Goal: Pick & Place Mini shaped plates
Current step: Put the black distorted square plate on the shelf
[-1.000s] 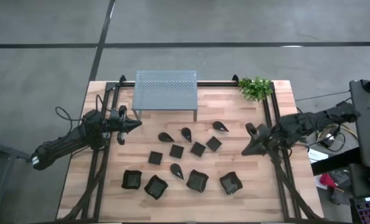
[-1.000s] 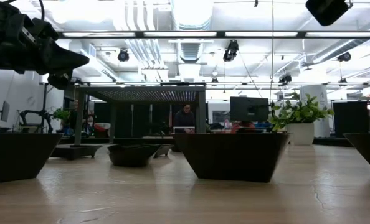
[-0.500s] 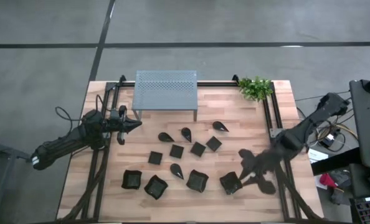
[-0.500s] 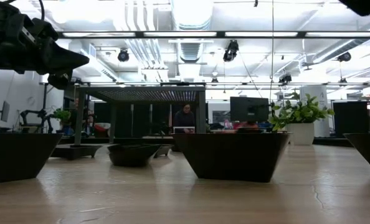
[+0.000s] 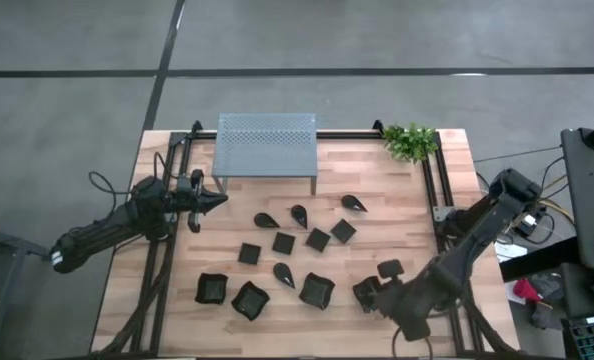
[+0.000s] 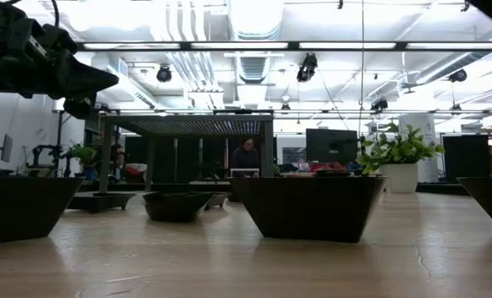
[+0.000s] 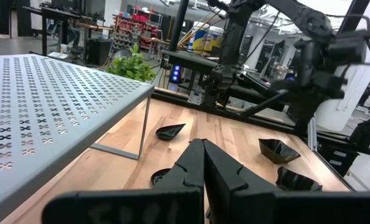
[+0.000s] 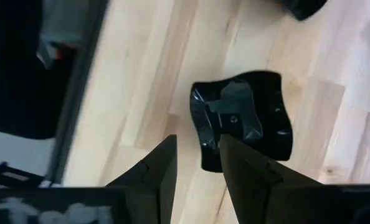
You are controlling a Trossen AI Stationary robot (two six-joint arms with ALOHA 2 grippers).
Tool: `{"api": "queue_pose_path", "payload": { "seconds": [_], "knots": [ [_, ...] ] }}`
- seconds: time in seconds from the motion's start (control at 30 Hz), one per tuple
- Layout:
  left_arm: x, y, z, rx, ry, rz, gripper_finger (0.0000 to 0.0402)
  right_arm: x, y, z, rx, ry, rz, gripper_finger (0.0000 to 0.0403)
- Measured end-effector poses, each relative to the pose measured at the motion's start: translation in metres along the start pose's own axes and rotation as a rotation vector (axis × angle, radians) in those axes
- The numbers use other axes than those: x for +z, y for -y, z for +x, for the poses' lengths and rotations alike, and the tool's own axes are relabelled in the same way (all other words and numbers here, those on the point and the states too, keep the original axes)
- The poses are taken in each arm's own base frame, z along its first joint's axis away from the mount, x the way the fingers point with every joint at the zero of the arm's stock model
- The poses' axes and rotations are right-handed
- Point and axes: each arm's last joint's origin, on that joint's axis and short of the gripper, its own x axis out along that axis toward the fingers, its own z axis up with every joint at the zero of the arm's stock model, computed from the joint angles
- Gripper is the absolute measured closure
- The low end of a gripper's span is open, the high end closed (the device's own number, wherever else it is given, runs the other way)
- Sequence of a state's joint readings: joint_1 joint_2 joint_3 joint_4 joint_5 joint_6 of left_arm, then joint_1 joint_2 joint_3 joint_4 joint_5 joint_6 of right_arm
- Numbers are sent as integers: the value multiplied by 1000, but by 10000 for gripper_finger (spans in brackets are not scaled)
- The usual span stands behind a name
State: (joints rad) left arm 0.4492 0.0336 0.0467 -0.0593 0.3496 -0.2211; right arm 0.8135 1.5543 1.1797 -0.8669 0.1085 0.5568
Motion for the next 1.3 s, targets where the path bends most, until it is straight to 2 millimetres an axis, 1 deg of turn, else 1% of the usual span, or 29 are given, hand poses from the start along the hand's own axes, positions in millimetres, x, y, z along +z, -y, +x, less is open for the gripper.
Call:
{"api": "queue_pose_path", "payload": {
  "seconds": [0.2, 0.43, 0.6, 0.93, 1.17, 1.3],
  "knots": [
    [0, 0, 0, 0, 1, 0, 399, -1, -3, 27, -47, -47, -16, 300],
    [0, 0, 0, 0, 1, 1, 399, -2, -5, 53, -97, -114, -60, 311],
    [0, 0, 0, 0, 0, 0, 399, -4, -6, 67, -117, -153, -89, 318],
    [0, 0, 0, -1, 0, 0, 399, -5, -7, 78, -126, -174, -96, 330],
    [0, 0, 0, -1, 1, 0, 399, -6, -7, 85, -136, -192, -99, 326],
    [0, 0, 0, -1, 1, 1, 399, -5, -7, 85, -149, -185, -99, 340]
  ]
}}
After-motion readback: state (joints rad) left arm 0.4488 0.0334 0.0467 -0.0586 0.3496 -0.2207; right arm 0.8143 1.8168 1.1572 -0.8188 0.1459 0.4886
